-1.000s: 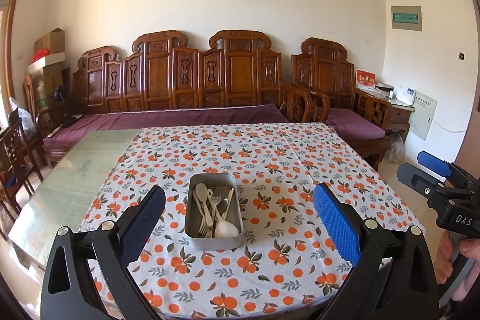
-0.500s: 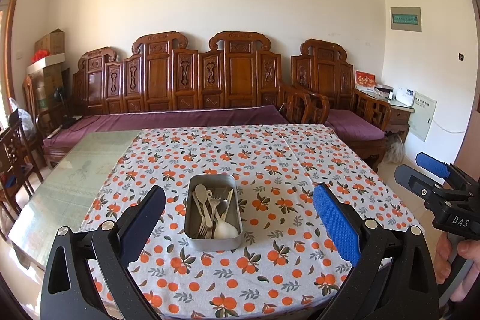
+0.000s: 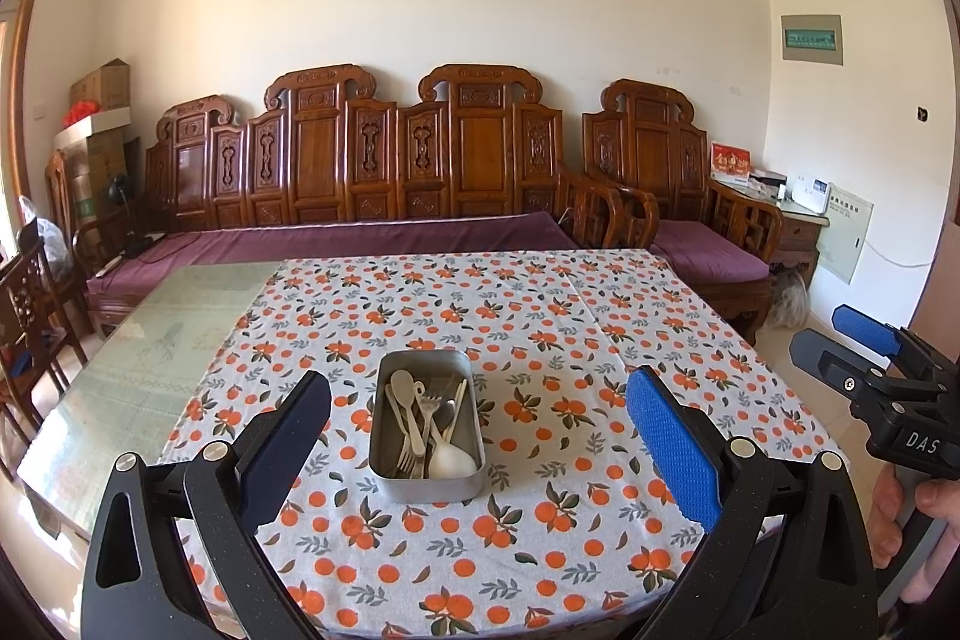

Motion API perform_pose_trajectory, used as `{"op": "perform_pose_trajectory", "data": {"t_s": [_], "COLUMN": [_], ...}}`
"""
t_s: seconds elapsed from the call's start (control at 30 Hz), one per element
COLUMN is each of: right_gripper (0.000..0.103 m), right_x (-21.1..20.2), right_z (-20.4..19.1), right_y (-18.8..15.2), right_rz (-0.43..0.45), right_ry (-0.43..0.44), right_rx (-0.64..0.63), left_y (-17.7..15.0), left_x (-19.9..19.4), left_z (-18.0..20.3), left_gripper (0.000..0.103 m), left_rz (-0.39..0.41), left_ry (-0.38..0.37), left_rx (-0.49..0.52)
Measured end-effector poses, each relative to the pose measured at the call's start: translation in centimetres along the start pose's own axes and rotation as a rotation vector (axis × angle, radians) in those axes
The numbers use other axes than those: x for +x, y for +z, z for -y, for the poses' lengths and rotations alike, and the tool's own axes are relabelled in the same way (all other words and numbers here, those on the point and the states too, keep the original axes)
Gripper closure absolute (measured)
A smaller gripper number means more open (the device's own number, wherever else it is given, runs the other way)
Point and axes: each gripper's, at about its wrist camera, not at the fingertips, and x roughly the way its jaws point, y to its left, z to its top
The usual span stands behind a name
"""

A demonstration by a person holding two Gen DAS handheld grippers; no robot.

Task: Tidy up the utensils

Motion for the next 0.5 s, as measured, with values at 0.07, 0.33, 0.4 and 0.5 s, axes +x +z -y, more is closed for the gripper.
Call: {"op": "perform_pose_trajectory", "data": {"t_s": [0.07,0.33,0.4,0.5], "right_gripper": [0.003,0.003,0.003,0.003], "right_x": [-0.07,-0.06,-0.05,-0.05], "right_z": [0.00,-0.12,-0.18,-0.17], "right_y": [0.10,0.33,0.39,0.39], "right_rz": [0.000,0.004,0.004,0.005], "right_ry": [0.000,0.002,0.002,0.002], "right_rx": [0.000,0.000,0.001,0.000], "left_y": [-0.04,-0.05,0.02,0.01], "left_x": [-0.02,0.03,-0.05,-0.05], "left_z": [0.00,-0.02,0.00,0.00], "left_gripper": [0.008,0.008,0.008,0.008], "left_rz": [0.000,0.000,0.000,0.001], "left_ry": [0.000,0.001,0.001,-0.001], "left_rx": [0.000,0.001,0.000,0.000]}}
